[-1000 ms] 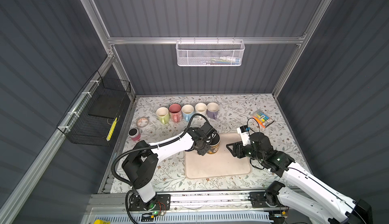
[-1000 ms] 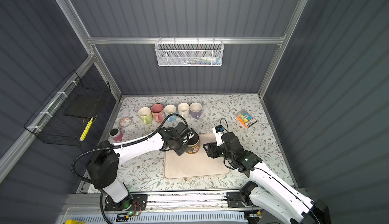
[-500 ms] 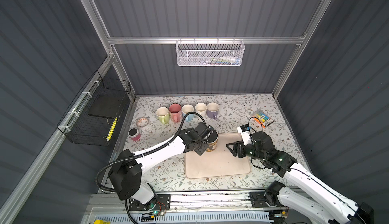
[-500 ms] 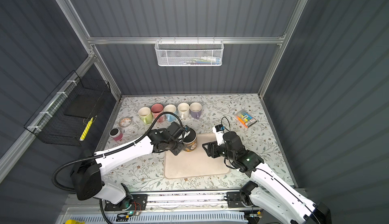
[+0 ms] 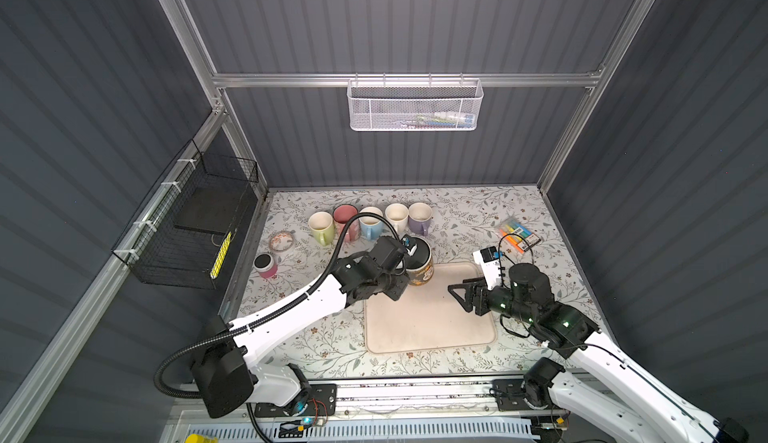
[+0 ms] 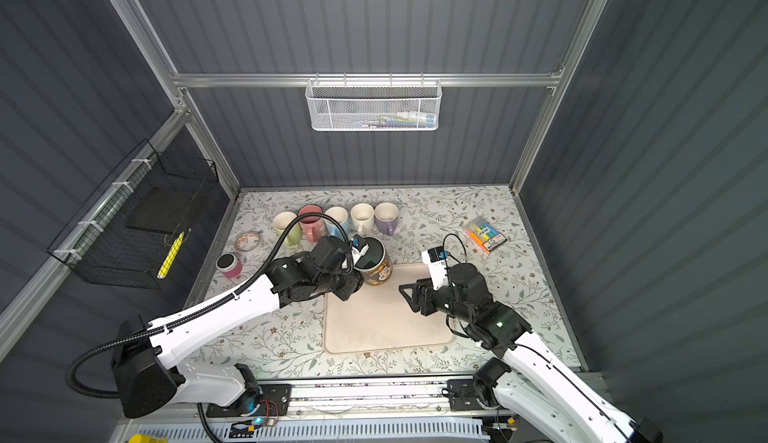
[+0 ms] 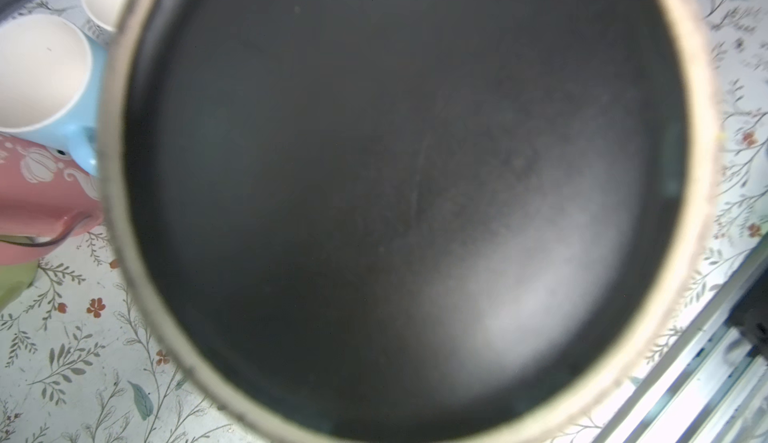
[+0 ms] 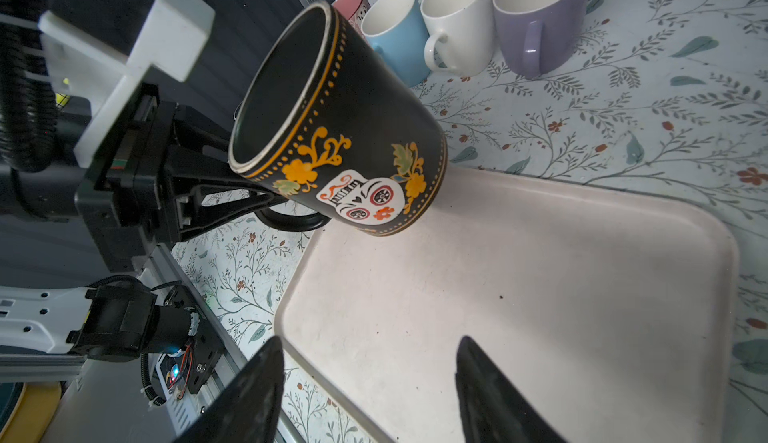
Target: Turn the mug right side up
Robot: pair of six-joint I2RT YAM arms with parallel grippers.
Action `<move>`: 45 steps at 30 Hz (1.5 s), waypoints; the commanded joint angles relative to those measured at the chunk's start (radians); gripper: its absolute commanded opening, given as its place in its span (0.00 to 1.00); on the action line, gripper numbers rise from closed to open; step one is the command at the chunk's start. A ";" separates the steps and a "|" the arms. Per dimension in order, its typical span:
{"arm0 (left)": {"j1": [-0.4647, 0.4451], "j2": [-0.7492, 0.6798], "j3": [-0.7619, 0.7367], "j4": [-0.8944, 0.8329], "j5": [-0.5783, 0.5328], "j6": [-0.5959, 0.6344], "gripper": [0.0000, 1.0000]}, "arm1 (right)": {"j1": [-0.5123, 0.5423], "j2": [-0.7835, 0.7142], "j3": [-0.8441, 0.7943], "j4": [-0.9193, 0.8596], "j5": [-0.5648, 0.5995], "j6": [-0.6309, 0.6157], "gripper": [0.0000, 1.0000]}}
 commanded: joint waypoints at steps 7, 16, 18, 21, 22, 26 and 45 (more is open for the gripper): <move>0.119 -0.125 0.015 0.238 0.205 -0.118 0.00 | -0.011 -0.056 -0.020 0.104 -0.134 -0.013 0.71; 0.177 -0.149 0.033 0.362 0.364 -0.196 0.00 | -0.036 -0.086 -0.125 0.371 -0.290 0.049 0.78; 0.180 -0.150 0.032 0.405 0.392 -0.209 0.00 | -0.040 -0.079 -0.147 0.448 -0.316 0.056 0.79; 0.186 -0.148 0.032 0.466 0.433 -0.233 0.00 | -0.052 -0.058 -0.170 0.558 -0.356 0.085 0.80; 0.186 -0.148 0.032 0.486 0.441 -0.239 0.00 | -0.056 -0.052 -0.176 0.591 -0.368 0.098 0.80; 0.189 -0.155 0.031 0.569 0.460 -0.266 0.00 | -0.077 -0.020 -0.199 0.740 -0.408 0.168 0.81; 0.200 -0.142 0.002 0.887 0.592 -0.356 0.00 | -0.232 0.257 -0.209 1.325 -0.530 0.511 0.80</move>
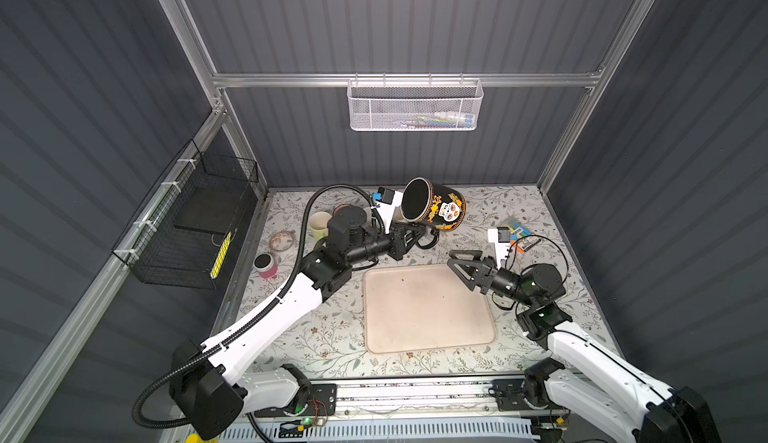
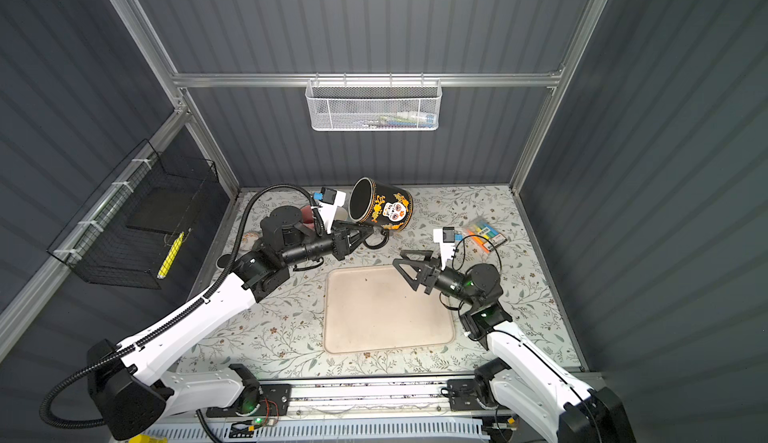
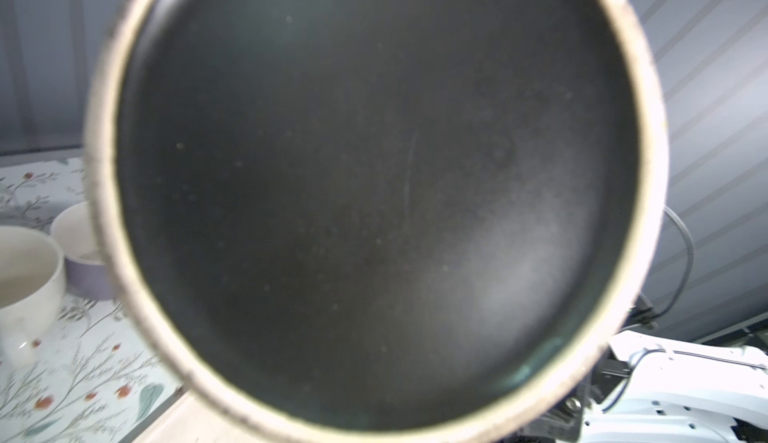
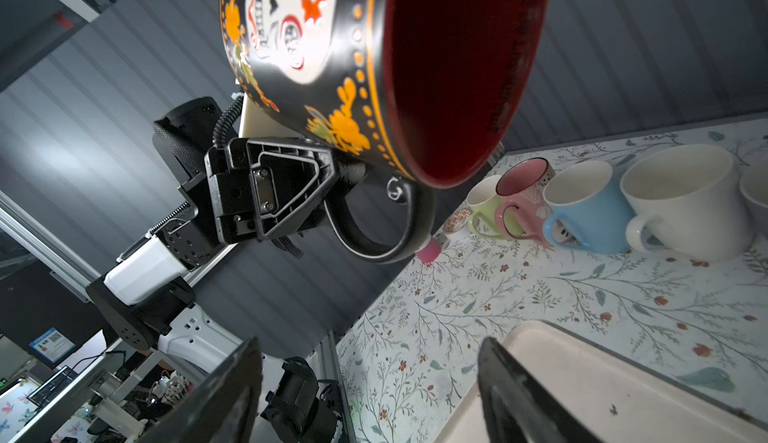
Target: Turn the mug right side up
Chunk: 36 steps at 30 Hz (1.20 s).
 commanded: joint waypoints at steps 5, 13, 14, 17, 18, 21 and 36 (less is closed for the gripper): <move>0.016 -0.014 0.018 0.309 0.086 -0.052 0.00 | -0.040 0.147 0.044 0.358 -0.066 0.189 0.77; 0.032 0.041 -0.011 0.454 0.126 -0.129 0.00 | -0.052 0.301 0.139 0.461 -0.080 0.259 0.68; 0.036 0.052 -0.014 0.472 0.132 -0.140 0.00 | -0.055 0.312 0.148 0.467 -0.079 0.261 0.68; 0.050 0.078 -0.016 0.523 0.149 -0.169 0.00 | -0.059 0.341 0.177 0.479 -0.082 0.274 0.66; 0.054 0.085 -0.016 0.537 0.153 -0.177 0.00 | -0.061 0.349 0.186 0.486 -0.083 0.279 0.65; 0.064 0.112 -0.015 0.575 0.170 -0.202 0.00 | -0.068 0.381 0.212 0.504 -0.087 0.301 0.63; 0.076 0.189 -0.029 0.726 0.203 -0.286 0.00 | -0.086 0.514 0.274 0.634 -0.079 0.390 0.53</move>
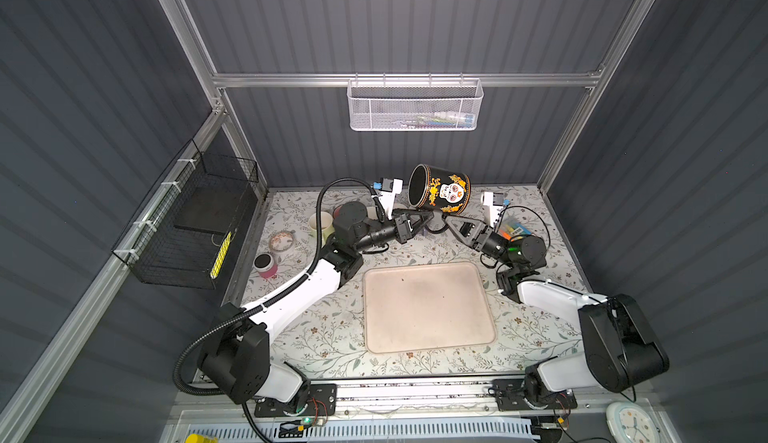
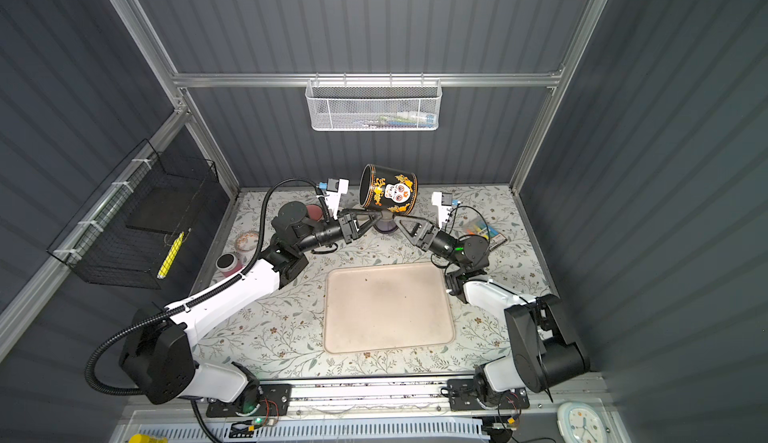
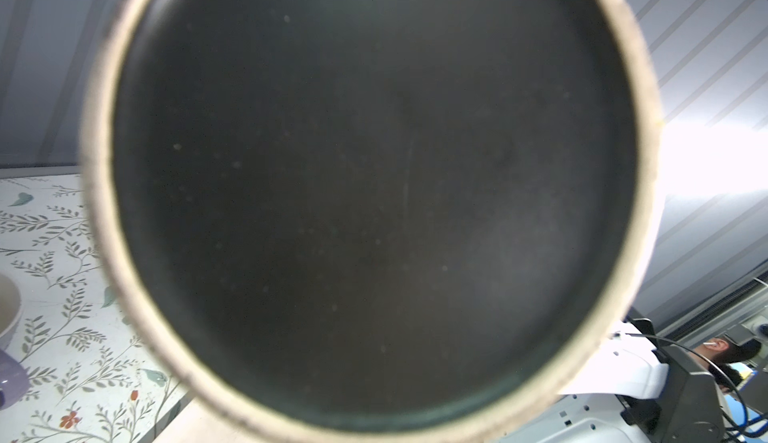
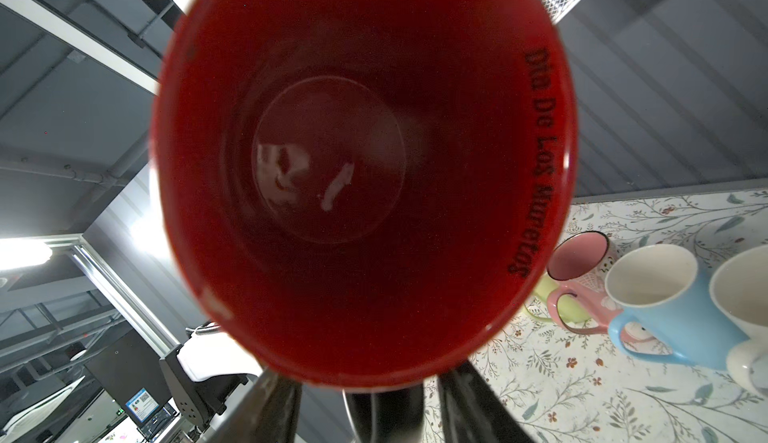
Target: Turn the mug right side up
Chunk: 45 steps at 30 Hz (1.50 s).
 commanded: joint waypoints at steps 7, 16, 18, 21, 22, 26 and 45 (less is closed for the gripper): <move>0.004 0.039 0.030 0.296 0.047 -0.071 0.00 | -0.003 0.020 0.060 0.068 -0.003 0.010 0.50; 0.005 0.079 0.018 0.363 0.042 -0.120 0.00 | -0.002 0.046 0.094 0.068 0.003 0.016 0.45; 0.005 0.094 0.019 0.387 0.043 -0.138 0.00 | -0.002 0.047 0.096 0.068 0.005 0.012 0.45; 0.005 0.112 0.018 0.417 0.044 -0.161 0.00 | 0.000 0.049 0.098 0.067 0.009 0.011 0.44; 0.003 0.119 0.018 0.427 0.045 -0.169 0.00 | -0.001 0.049 0.097 0.067 0.010 0.011 0.43; 0.001 0.146 0.018 0.472 0.048 -0.208 0.00 | 0.000 0.051 0.100 0.068 0.013 0.010 0.41; -0.028 0.177 0.009 0.486 0.052 -0.215 0.00 | -0.002 0.045 0.099 0.067 0.015 0.004 0.28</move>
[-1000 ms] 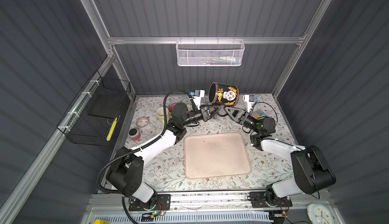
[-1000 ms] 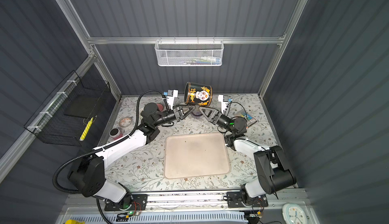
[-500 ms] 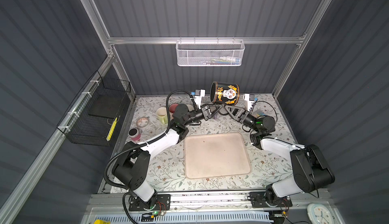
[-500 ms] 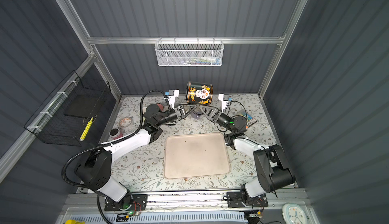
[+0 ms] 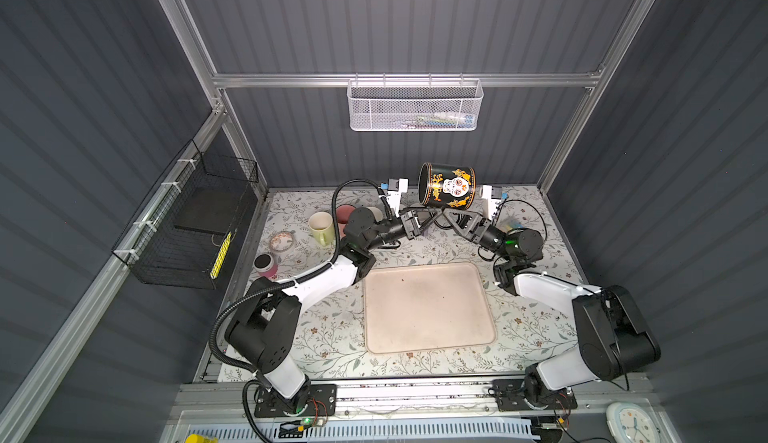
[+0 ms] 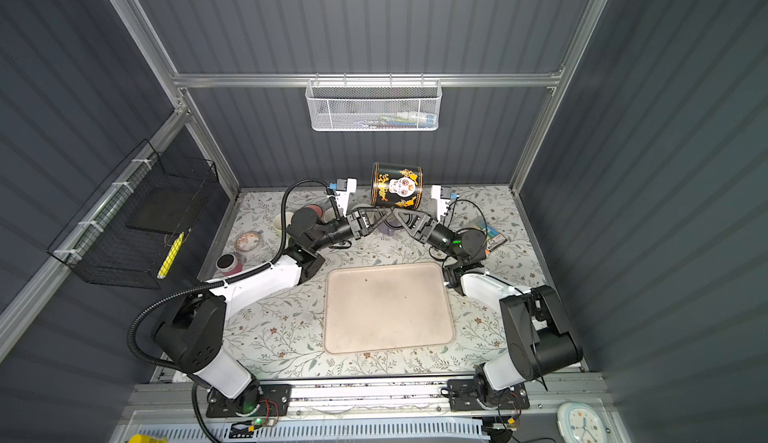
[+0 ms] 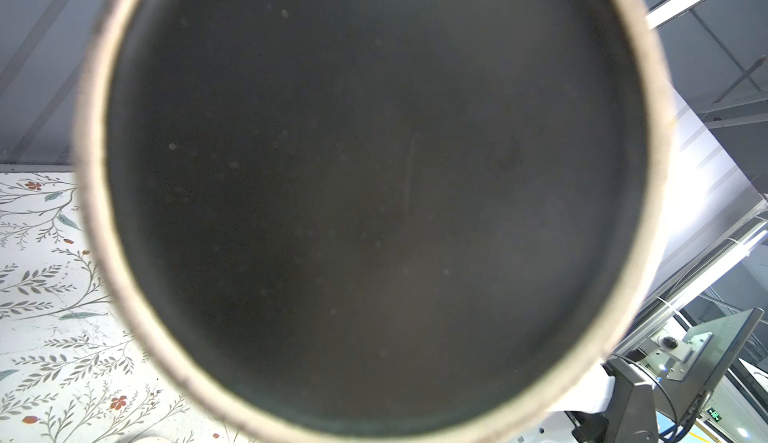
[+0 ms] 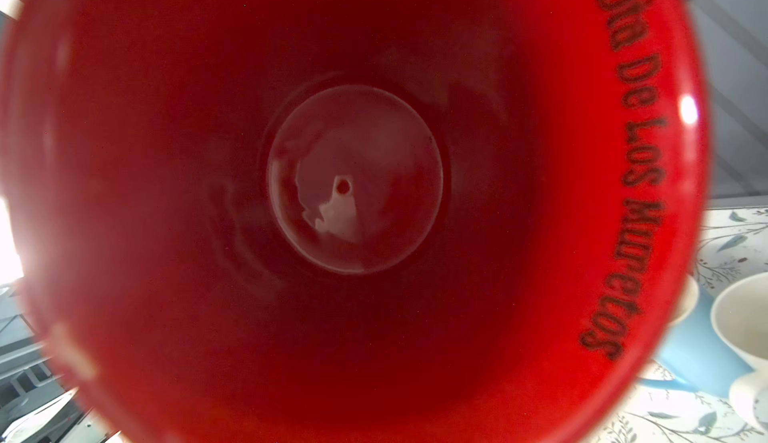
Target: Turn the mug right side up
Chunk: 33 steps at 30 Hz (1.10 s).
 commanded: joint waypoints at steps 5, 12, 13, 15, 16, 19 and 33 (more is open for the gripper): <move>-0.013 -0.012 0.006 0.103 0.016 0.017 0.00 | 0.000 -0.018 0.029 0.060 0.006 -0.020 0.14; -0.013 -0.004 0.000 0.118 0.017 -0.001 0.00 | 0.001 -0.039 0.027 0.060 -0.008 -0.028 0.00; -0.013 -0.003 -0.002 0.114 0.017 0.000 0.00 | 0.001 -0.041 0.027 0.060 -0.011 -0.029 0.00; -0.013 -0.008 -0.003 0.087 0.012 0.011 0.00 | 0.000 -0.045 0.025 0.060 -0.011 -0.029 0.00; -0.013 -0.013 -0.005 0.067 0.006 0.019 0.00 | 0.000 -0.048 0.024 0.060 -0.013 -0.028 0.00; -0.013 -0.030 -0.018 0.032 -0.009 0.045 0.20 | -0.004 -0.052 0.019 0.050 -0.016 -0.033 0.00; -0.011 -0.103 -0.070 -0.082 -0.050 0.157 0.63 | -0.022 -0.121 -0.023 -0.049 -0.013 -0.082 0.00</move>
